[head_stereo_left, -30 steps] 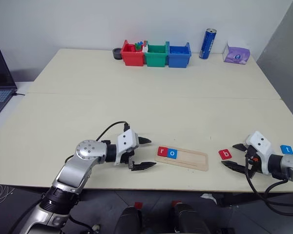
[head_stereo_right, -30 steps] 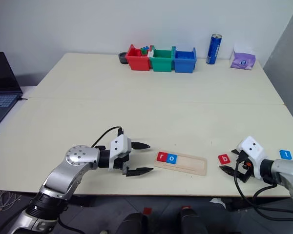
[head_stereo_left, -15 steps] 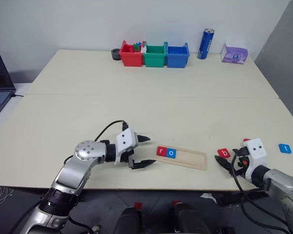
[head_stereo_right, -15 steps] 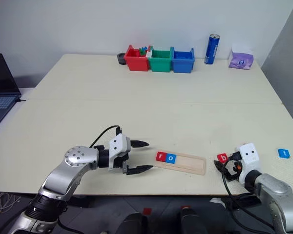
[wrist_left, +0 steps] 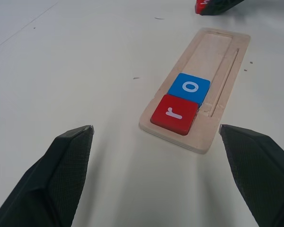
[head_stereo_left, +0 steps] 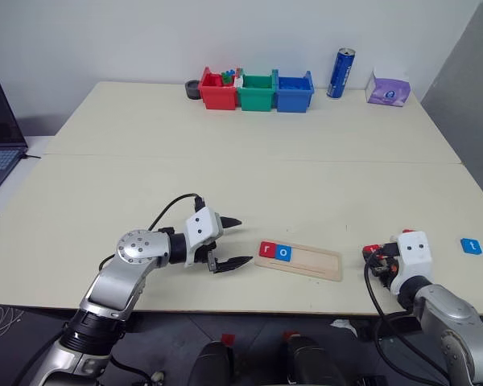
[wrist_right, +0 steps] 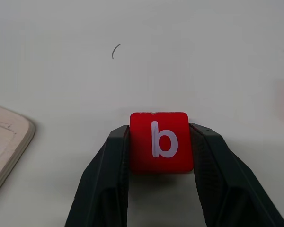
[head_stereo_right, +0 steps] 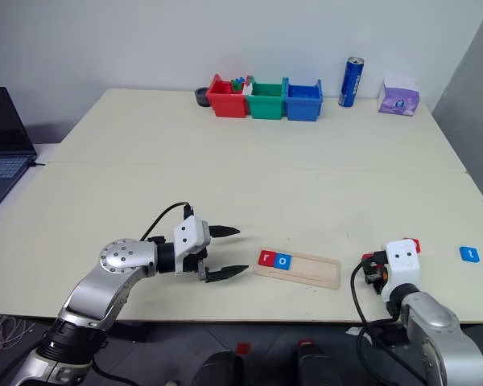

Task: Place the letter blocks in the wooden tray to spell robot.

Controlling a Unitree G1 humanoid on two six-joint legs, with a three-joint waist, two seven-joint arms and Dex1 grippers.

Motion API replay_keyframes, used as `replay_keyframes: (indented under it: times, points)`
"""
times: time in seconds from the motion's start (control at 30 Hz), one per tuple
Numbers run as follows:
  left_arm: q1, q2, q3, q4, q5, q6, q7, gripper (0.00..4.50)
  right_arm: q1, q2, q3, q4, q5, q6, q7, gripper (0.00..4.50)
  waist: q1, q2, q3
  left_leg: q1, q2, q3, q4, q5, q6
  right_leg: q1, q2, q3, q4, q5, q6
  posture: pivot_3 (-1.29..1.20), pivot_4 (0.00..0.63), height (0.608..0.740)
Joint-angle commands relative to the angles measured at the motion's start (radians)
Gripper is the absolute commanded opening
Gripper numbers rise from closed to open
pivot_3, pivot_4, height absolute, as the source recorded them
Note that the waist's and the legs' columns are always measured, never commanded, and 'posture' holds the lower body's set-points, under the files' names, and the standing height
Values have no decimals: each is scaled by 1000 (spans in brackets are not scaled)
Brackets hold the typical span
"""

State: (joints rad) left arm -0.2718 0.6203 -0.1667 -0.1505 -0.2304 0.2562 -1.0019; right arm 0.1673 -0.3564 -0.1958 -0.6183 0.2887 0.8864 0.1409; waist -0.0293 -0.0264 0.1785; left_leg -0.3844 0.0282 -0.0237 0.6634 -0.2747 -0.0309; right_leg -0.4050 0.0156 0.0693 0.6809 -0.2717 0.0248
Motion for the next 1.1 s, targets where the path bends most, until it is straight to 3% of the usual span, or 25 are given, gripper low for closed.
replay_keyframes:
  times: [0.03,0.27,0.53,0.57,0.8,0.93,1.1]
  points:
    - [-11,-6,8,-18,2,-11,13,4500,2,76,-25,-65,-3,75,-84,1461,0,0,0,0,0,0,0,0,0,0,0,0,0,0,0,0,150,740]
    - [-17,-19,-2,-15,8,-17,11,4500,-8,223,-44,-84,-4,129,-176,1461,-1,0,0,0,1,0,-1,0,0,0,0,0,0,0,0,0,150,740]
    - [-10,-30,-10,-25,16,-16,14,4500,-12,206,-25,-104,-30,52,-164,4276,-1,0,0,0,0,0,-1,0,0,0,0,0,0,0,0,0,150,740]
    - [-9,-31,-9,-25,17,-16,14,4500,-12,187,-20,-115,-33,45,-152,4474,-1,0,0,0,0,0,-1,0,0,0,0,0,0,0,0,0,150,740]
    - [-11,-44,-18,-26,28,-18,23,4500,53,98,19,-178,-33,-73,-50,4474,-3,0,0,0,0,0,-1,0,0,-1,1,-1,0,0,0,0,150,740]
    - [-16,-54,-23,-29,29,-13,28,4500,93,27,22,-180,12,-127,84,4474,-3,0,0,0,0,0,-1,0,0,-1,0,0,0,0,0,0,150,740]
    - [-16,-45,-28,-33,22,-12,8,4500,46,-265,-68,-72,44,-185,352,4474,-3,0,0,1,-1,1,0,0,0,0,0,0,-1,0,1,0,150,740]
